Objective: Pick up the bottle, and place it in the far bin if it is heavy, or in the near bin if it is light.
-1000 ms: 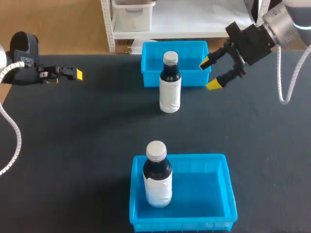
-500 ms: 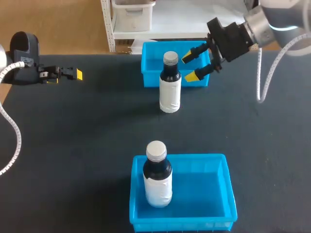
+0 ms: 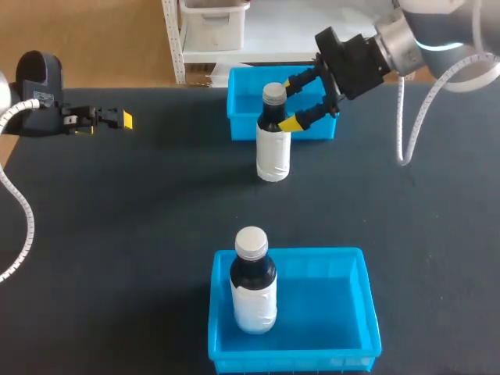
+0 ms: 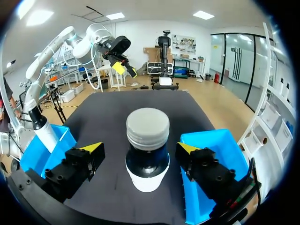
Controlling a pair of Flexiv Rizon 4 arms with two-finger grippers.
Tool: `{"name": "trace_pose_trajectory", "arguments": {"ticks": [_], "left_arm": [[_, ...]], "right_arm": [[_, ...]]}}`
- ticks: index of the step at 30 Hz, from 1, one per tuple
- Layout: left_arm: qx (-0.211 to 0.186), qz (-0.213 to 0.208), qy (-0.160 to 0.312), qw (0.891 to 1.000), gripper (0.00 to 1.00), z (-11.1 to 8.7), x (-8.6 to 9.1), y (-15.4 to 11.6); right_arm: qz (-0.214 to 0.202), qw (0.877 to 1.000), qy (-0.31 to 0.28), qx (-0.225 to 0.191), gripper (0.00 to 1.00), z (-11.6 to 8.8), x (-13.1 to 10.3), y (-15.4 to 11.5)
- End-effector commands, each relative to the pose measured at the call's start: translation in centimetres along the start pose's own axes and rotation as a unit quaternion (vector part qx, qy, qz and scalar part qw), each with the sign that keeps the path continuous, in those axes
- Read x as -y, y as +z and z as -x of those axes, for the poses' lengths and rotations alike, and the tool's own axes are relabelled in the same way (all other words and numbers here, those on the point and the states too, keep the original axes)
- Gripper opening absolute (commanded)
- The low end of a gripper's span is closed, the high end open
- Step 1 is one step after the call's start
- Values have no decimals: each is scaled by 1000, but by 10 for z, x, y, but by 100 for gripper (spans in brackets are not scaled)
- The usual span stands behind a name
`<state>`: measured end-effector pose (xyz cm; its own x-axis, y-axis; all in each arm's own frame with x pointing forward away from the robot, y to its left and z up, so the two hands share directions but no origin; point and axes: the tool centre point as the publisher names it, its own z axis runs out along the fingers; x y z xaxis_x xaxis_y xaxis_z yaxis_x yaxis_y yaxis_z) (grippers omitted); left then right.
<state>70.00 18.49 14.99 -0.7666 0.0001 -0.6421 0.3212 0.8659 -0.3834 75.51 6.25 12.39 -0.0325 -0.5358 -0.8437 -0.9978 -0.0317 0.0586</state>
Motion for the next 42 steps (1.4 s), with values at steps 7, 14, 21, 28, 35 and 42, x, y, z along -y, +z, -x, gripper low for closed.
{"name": "trace_pose_trajectory", "arguments": {"ticks": [7, 14, 21, 28, 35, 42], "left_arm": [[0, 0, 0, 1000, 100, 0, 0, 0], [0, 0, 0, 1000, 100, 0, 0, 0], [0, 0, 0, 1000, 100, 0, 0, 0], [0, 0, 0, 1000, 100, 0, 0, 0], [0, 0, 0, 1000, 100, 0, 0, 0], [0, 0, 0, 1000, 100, 0, 0, 0]], "right_arm": [[5, 1000, 10, 11, 100, 3, 2, 17], [3, 999, 22, 23, 100, 2, 7, 19], [1, 999, 25, 26, 96, 4, 9, 20], [1, 999, 24, 27, 73, 6, 10, 21], [2, 999, 25, 27, 67, 7, 9, 23], [0, 999, 24, 27, 61, 7, 9, 23]]}}
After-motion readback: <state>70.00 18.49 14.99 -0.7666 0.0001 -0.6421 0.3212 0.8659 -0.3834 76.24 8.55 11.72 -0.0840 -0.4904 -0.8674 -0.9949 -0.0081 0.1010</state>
